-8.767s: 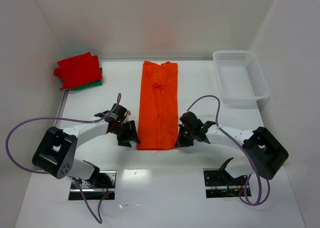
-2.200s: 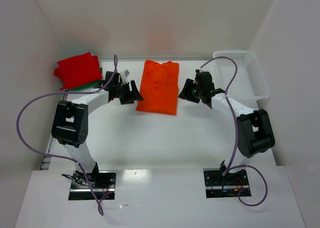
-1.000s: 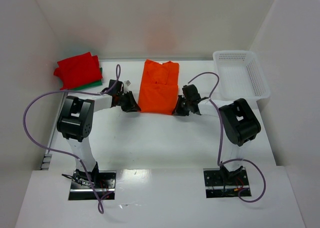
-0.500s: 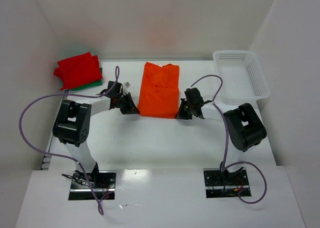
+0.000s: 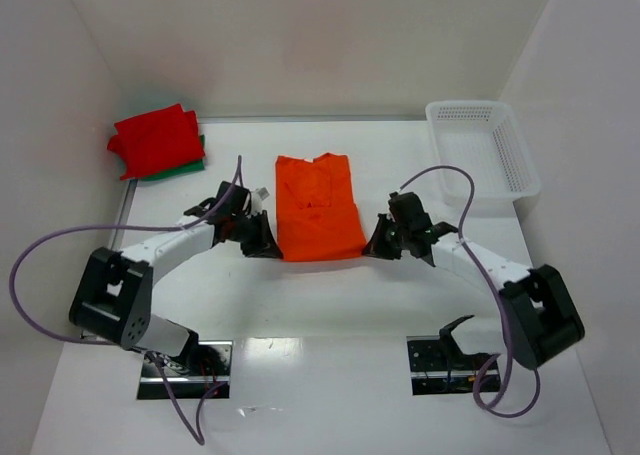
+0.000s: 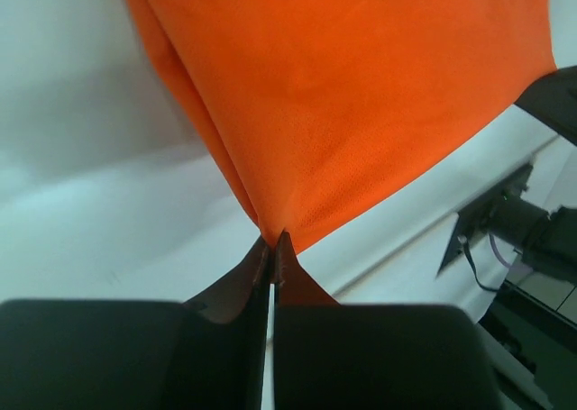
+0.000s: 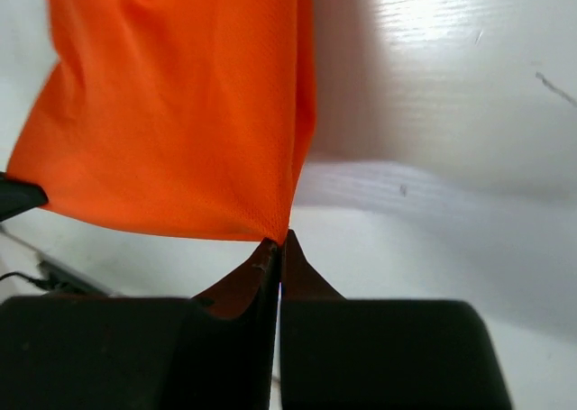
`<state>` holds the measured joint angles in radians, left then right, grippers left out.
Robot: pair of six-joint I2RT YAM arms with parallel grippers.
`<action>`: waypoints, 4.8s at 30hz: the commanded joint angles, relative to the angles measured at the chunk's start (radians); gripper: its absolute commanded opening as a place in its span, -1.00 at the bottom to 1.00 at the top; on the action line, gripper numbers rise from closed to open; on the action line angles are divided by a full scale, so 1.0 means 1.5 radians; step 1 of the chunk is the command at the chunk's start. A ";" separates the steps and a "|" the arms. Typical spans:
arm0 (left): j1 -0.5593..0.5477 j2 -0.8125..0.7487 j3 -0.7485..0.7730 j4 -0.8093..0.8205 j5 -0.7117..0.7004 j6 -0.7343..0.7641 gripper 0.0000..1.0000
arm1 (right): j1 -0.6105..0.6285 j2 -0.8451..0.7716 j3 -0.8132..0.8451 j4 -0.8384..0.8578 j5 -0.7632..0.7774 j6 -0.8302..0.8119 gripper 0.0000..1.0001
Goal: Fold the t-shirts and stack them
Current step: Fold the long partially folded tshirt into a neat square
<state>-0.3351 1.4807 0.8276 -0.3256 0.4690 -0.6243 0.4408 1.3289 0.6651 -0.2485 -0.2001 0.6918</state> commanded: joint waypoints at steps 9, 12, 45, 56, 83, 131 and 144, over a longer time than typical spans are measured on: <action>-0.001 -0.192 0.039 -0.180 -0.025 -0.030 -1.00 | 0.009 -0.213 0.017 -0.104 -0.023 0.078 -0.99; -0.001 -0.182 0.088 -0.187 -0.040 -0.023 -1.00 | 0.009 -0.194 0.054 -0.104 -0.001 0.058 -0.99; 0.148 0.372 0.533 -0.100 -0.009 0.068 -0.95 | -0.094 0.415 0.552 0.072 0.015 -0.078 -0.96; 0.200 0.445 0.620 -0.059 -0.008 0.082 0.35 | -0.123 0.503 0.649 0.074 0.009 -0.098 -0.20; 0.190 0.382 0.438 0.085 0.042 0.060 0.61 | -0.093 0.519 0.682 0.038 -0.084 -0.158 0.32; 0.192 0.439 0.492 0.098 0.076 0.054 0.04 | -0.107 0.509 0.640 0.056 -0.062 -0.134 -1.00; 0.179 0.453 0.511 0.098 0.097 0.054 -0.59 | -0.107 0.528 0.646 0.056 -0.056 -0.134 -1.00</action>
<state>-0.0647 2.1426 1.5635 -0.2047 0.5835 -0.5526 0.2874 2.1620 1.6283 -0.1947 -0.2985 0.4892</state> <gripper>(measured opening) 0.225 0.005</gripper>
